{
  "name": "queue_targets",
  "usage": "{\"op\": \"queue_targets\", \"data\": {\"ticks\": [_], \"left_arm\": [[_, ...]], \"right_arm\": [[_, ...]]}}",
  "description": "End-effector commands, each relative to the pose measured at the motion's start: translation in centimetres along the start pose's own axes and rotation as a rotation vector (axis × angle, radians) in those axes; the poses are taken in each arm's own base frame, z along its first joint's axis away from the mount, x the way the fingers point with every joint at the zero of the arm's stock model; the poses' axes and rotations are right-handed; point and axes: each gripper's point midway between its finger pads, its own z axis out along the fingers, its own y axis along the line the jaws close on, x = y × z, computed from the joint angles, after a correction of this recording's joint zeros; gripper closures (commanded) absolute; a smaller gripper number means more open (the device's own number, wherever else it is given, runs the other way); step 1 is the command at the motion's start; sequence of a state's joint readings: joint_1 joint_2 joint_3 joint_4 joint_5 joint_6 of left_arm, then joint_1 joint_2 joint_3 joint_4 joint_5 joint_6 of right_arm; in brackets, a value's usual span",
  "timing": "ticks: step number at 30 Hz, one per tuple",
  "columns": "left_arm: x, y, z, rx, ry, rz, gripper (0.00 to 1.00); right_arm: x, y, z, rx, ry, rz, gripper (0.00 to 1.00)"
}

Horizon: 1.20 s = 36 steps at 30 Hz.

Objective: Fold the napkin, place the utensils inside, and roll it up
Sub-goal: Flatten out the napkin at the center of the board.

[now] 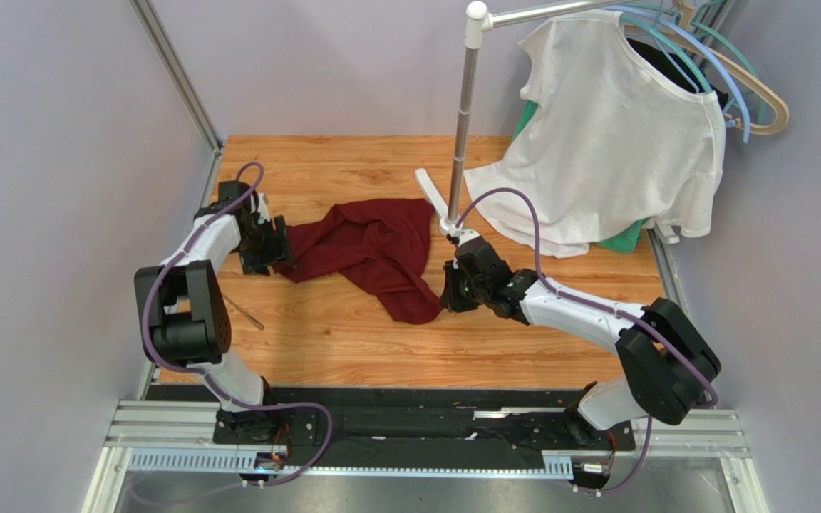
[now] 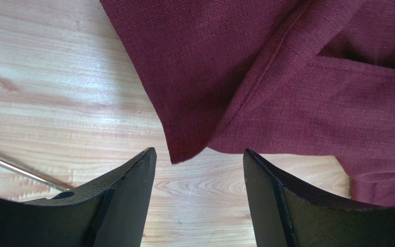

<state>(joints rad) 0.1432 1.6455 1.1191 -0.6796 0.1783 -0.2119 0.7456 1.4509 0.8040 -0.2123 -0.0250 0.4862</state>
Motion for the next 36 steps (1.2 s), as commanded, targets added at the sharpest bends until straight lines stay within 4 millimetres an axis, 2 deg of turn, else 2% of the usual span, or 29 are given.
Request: {"op": "queue_targets", "data": {"ticks": [1,3,4,6,7,9,10,11,14,15,16,18,20,22,25,31,35,36], "left_arm": [[-1.7,-0.2,-0.4,-0.002,-0.029,0.039,0.3],[-2.1,-0.2,-0.1,-0.004,-0.032,0.04,0.33],[-2.1,-0.2,0.1,-0.002,-0.031,0.041,0.39],[-2.2,-0.2,0.5,-0.004,-0.018,0.042,0.46],[-2.1,-0.1,0.6,-0.003,-0.014,0.044,0.58],[-2.2,-0.3,0.9,0.01,-0.007,0.044,0.73],[-2.2,-0.6,0.9,0.028,-0.005,0.044,0.92],[-2.3,-0.7,0.9,0.032,-0.006,0.045,1.0],[-3.3,-1.4,-0.2,0.05,-0.047,0.048,1.0],[-4.2,-1.7,-1.2,0.058,-0.088,0.05,1.0],[-4.5,-2.0,-1.8,0.066,-0.106,0.052,1.0],[-5.8,-2.5,-3.0,0.079,-0.159,0.057,1.0],[-6.6,-2.7,-3.5,0.083,-0.183,0.06,1.0],[-7.0,-2.6,-3.4,0.074,-0.186,0.062,1.0],[-7.8,-2.7,-3.5,0.072,-0.188,0.064,1.0],[-8.9,-3.0,-3.4,0.079,-0.194,0.065,1.0],[-9.9,-3.0,-3.4,0.075,-0.203,0.065,1.0],[-10.1,-3.0,-3.4,0.073,-0.205,0.063,1.0]], "right_arm": [[-1.5,1.2,-0.5,-0.051,-0.058,0.015,1.0],[-1.5,1.3,-0.6,-0.053,-0.058,0.017,1.0],[-1.5,1.3,-0.6,-0.055,-0.058,0.02,1.0],[-1.4,1.2,-0.6,-0.05,-0.056,0.021,1.0],[-1.4,1.2,-0.5,-0.047,-0.056,0.021,1.0],[-1.4,1.0,-0.4,-0.037,-0.055,0.017,1.0],[-1.3,0.9,-0.4,-0.036,-0.054,0.015,1.0],[-1.2,0.8,-0.3,-0.035,-0.051,0.012,1.0],[-1.0,0.6,-0.1,-0.027,-0.043,-0.003,0.94],[-0.9,0.5,0.1,-0.025,-0.037,-0.006,0.9],[-0.7,0.3,0.5,-0.02,-0.026,-0.012,0.82],[-0.7,0.2,0.8,-0.025,-0.018,-0.01,0.74],[-0.5,0.1,1.4,-0.033,-0.009,-0.021,0.6],[-0.4,-0.4,2.0,-0.027,-0.004,-0.029,0.52],[-0.2,-1.0,2.9,-0.018,0.016,-0.034,0.47],[-1.4,-1.1,3.1,-0.037,-0.023,-0.052,0.45],[-2.1,0.5,2.9,-0.131,-0.034,-0.072,0.6],[-2.0,0.8,3.0,-0.149,-0.029,-0.082,0.68]]}}
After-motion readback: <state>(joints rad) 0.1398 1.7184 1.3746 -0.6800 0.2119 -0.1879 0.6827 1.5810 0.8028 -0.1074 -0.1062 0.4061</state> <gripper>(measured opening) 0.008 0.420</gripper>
